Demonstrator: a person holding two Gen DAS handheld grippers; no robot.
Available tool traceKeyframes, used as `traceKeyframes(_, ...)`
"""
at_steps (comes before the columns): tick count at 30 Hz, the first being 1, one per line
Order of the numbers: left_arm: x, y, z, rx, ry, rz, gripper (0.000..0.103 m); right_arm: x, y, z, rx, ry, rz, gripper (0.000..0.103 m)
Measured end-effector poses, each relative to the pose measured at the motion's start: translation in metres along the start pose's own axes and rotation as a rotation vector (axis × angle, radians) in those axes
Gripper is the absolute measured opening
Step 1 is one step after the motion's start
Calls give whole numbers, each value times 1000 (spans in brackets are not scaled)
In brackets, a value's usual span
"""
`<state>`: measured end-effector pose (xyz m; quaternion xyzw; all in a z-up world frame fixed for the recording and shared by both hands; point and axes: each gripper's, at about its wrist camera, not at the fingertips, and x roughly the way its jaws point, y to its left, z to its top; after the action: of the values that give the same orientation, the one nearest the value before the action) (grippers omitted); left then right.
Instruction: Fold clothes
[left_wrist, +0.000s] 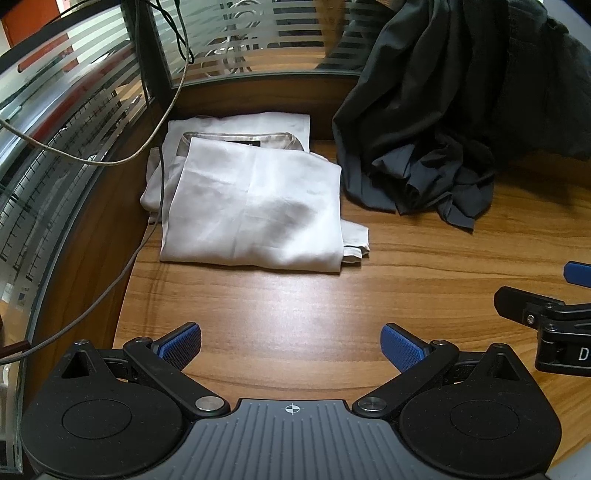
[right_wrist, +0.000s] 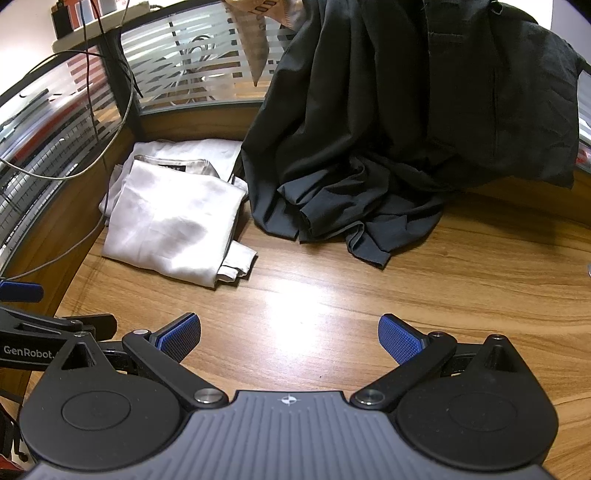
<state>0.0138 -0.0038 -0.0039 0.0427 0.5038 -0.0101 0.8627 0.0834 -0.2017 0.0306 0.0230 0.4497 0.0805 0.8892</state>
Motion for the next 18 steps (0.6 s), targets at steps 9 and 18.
traceKeyframes(9,1,-1,2,9,-4,-25,103,1,0,2,-7,-1,-3,103)
traceKeyframes(18,4,1,4,2,7,-39,103,4,2,5,-13,7,-9,103)
